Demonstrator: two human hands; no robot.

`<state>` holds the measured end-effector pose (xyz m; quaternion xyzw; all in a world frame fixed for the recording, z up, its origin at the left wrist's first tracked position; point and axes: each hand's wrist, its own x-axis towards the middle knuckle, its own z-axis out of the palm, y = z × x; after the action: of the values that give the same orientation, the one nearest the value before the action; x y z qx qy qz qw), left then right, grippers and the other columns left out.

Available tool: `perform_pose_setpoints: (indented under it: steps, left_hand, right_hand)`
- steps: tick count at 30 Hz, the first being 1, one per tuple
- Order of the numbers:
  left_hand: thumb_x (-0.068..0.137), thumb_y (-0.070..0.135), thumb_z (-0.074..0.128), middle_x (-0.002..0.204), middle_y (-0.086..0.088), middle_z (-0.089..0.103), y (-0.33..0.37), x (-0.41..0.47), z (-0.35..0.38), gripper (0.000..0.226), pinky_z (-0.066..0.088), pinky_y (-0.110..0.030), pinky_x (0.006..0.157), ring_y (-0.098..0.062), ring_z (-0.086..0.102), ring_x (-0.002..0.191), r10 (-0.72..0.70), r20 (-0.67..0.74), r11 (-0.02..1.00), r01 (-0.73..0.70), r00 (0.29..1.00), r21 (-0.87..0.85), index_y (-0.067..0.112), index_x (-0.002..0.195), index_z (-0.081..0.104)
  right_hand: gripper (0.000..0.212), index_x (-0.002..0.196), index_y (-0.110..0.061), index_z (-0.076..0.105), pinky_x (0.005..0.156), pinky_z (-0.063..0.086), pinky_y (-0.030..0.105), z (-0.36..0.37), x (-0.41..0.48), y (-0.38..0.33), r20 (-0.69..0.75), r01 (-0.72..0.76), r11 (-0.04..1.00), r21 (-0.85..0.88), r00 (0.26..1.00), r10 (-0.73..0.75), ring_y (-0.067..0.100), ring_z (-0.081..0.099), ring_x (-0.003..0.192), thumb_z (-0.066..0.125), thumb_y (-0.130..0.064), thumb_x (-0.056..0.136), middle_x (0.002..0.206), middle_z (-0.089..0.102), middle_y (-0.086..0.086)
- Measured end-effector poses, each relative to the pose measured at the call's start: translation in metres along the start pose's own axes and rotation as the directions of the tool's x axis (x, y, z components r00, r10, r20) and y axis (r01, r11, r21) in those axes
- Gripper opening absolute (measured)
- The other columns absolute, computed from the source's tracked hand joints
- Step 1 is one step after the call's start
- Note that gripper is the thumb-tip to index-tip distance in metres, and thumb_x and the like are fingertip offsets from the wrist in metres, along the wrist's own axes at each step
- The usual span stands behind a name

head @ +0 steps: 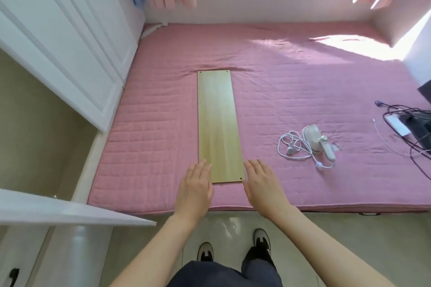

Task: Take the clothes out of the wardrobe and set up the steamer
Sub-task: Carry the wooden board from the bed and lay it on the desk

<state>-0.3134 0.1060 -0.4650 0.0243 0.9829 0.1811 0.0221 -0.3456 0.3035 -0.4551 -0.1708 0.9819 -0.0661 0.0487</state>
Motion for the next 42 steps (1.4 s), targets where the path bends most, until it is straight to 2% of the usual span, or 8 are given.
perform_pose_setpoints:
  steps: [4,9,13,17,24,29,34,42]
  left_hand:
    - [0.093,0.018,0.050,0.151,-0.005,0.036,0.028,0.028,0.017,0.053,0.026,-0.037,0.117,-0.023,0.029,0.141,-0.055,0.001,0.998,0.055,0.998,-0.005,0.012,0.144,0.039]
    - [0.085,0.014,0.062,0.141,-0.009,0.050,0.067,0.057,0.047,0.050,0.040,-0.042,0.108,-0.029,0.043,0.133,-0.112,0.046,0.993,0.110,0.993,0.045,0.008,0.134,0.052]
    - [0.084,0.014,0.064,0.139,-0.010,0.052,0.082,0.080,0.068,0.050,0.040,-0.042,0.107,-0.029,0.046,0.130,-0.167,0.099,0.982,0.156,0.981,0.109,0.007,0.132,0.054]
    - [0.089,0.015,0.058,0.142,-0.009,0.049,0.078,0.101,0.085,0.049,0.037,-0.039,0.109,-0.027,0.042,0.134,-0.245,0.108,0.964,0.231,0.963,0.130,0.008,0.136,0.050]
    - [0.094,0.016,0.048,0.145,-0.008,0.043,0.032,0.148,0.118,0.047,0.034,-0.037,0.110,-0.024,0.036,0.134,-0.441,0.110,0.896,0.443,0.890,0.010,0.006,0.140,0.042]
    - [0.093,0.016,0.046,0.145,-0.009,0.043,-0.019,0.188,0.167,0.048,0.035,-0.039,0.108,-0.027,0.038,0.132,-0.568,0.161,0.805,0.586,0.807,-0.096,0.005,0.140,0.041]
    - [0.092,0.015,0.049,0.146,-0.014,0.040,-0.070,0.220,0.237,0.050,0.032,-0.040,0.108,-0.031,0.037,0.133,-0.641,0.218,0.728,0.673,0.736,-0.131,0.002,0.139,0.040]
    - [0.093,0.018,0.049,0.153,-0.015,0.028,-0.133,0.254,0.323,0.061,0.026,-0.041,0.111,-0.031,0.028,0.139,-0.684,0.228,0.679,0.719,0.693,-0.147,0.003,0.147,0.024]
  right_hand:
    - [0.059,0.120,0.002,0.060,0.089,0.053,0.048,0.000,0.015,0.043,0.024,0.035,0.999,-0.032,0.999,-0.034,0.040,0.060,0.110,0.079,-0.019,0.069,0.116,0.064,0.018]
    - [0.056,0.116,0.000,0.063,0.085,0.055,0.046,-0.005,0.037,0.104,0.062,0.101,0.992,-0.073,0.993,-0.096,0.039,0.062,0.107,0.079,-0.020,0.067,0.112,0.066,0.015]
    - [0.052,0.122,0.000,0.057,0.093,0.050,0.048,-0.004,0.063,0.147,0.115,0.173,0.982,-0.082,0.980,-0.163,0.039,0.056,0.115,0.071,-0.019,0.076,0.118,0.061,0.015]
    - [0.050,0.123,0.000,0.055,0.093,0.049,0.046,0.008,0.099,0.175,0.171,0.199,0.976,-0.086,0.968,-0.183,0.039,0.055,0.114,0.068,-0.018,0.078,0.119,0.060,0.016]
    - [0.037,0.124,-0.004,0.048,0.096,0.043,0.041,0.058,0.171,0.191,0.281,0.194,0.981,-0.030,0.943,-0.178,0.034,0.047,0.117,0.050,-0.014,0.088,0.124,0.053,0.012]
    - [0.041,0.133,-0.006,0.039,0.100,0.038,0.036,0.124,0.223,0.186,0.334,0.125,0.992,0.005,0.935,-0.120,0.030,0.041,0.124,0.042,-0.012,0.092,0.131,0.048,0.010]
    - [0.039,0.133,-0.005,0.037,0.096,0.039,0.036,0.201,0.265,0.179,0.429,0.033,0.997,0.069,0.901,-0.060,0.030,0.042,0.121,0.040,-0.015,0.096,0.132,0.046,0.011]
    - [0.040,0.134,0.000,0.035,0.091,0.038,0.039,0.291,0.309,0.174,0.559,-0.244,0.942,0.231,0.826,0.077,0.035,0.043,0.122,0.039,-0.017,0.098,0.136,0.042,0.020]
